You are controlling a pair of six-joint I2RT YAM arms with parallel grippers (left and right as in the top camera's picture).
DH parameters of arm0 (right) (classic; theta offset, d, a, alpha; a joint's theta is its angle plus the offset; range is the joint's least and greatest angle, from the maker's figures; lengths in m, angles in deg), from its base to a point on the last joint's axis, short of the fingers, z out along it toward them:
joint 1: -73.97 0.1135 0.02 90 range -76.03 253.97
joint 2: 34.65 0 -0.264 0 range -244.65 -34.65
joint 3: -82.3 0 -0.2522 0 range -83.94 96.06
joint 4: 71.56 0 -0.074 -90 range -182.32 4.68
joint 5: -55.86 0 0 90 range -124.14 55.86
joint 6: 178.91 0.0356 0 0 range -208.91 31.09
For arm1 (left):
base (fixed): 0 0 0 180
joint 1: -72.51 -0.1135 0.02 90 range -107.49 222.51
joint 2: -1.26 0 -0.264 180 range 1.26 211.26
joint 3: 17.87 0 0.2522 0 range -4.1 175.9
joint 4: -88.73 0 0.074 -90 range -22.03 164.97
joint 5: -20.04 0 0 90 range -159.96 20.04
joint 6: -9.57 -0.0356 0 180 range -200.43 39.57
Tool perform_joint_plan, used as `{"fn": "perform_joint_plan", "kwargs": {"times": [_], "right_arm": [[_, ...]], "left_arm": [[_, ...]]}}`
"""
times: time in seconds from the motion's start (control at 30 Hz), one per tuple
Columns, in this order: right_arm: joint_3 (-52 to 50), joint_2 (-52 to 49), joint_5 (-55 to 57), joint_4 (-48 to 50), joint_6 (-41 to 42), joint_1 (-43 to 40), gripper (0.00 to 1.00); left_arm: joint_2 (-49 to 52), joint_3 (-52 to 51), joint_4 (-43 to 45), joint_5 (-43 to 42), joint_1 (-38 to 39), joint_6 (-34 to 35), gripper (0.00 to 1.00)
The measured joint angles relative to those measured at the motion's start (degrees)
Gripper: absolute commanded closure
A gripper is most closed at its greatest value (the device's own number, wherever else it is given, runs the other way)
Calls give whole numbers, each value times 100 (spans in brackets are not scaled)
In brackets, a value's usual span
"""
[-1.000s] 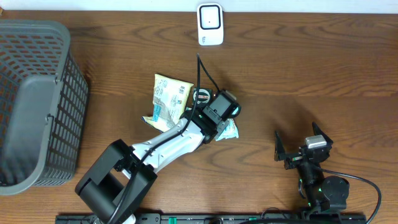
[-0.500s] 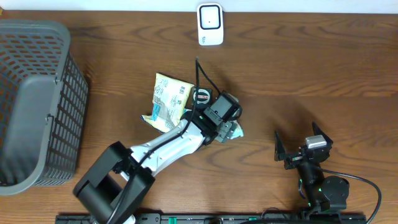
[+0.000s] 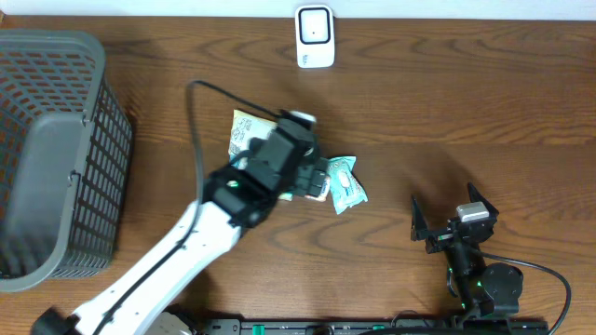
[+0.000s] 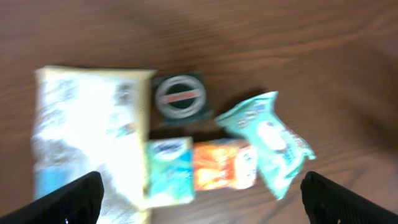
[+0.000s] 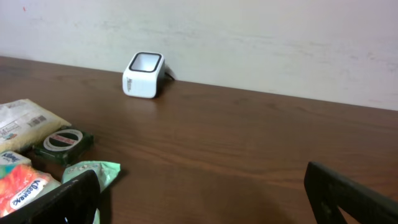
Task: Scan the item barcode
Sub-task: 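Carry the orange Kleenex pack to the table center, release, retract left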
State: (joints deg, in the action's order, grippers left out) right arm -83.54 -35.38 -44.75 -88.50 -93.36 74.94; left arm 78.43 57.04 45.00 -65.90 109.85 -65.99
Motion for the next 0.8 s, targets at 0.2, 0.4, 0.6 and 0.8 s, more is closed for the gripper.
{"fn": "perform_joint_plan", "kwargs": {"times": [0.2,0.4,0.6,0.8], "right_arm": [[0,0,0,-2,0,0,1],[0,0,-2,-2,0,0,1],[0,0,28,-2,-44,0,1],[-2,0,-9,442,-79,0,1]], "left_arm": [[-450,0,-800,-127,-1016,63,2],[-457,0,-1187,-229,-2050,79,3],[-457,0,-1231,-323,-2920,72,2],[-452,0,-1158,-719,-3823,57,2]]}}
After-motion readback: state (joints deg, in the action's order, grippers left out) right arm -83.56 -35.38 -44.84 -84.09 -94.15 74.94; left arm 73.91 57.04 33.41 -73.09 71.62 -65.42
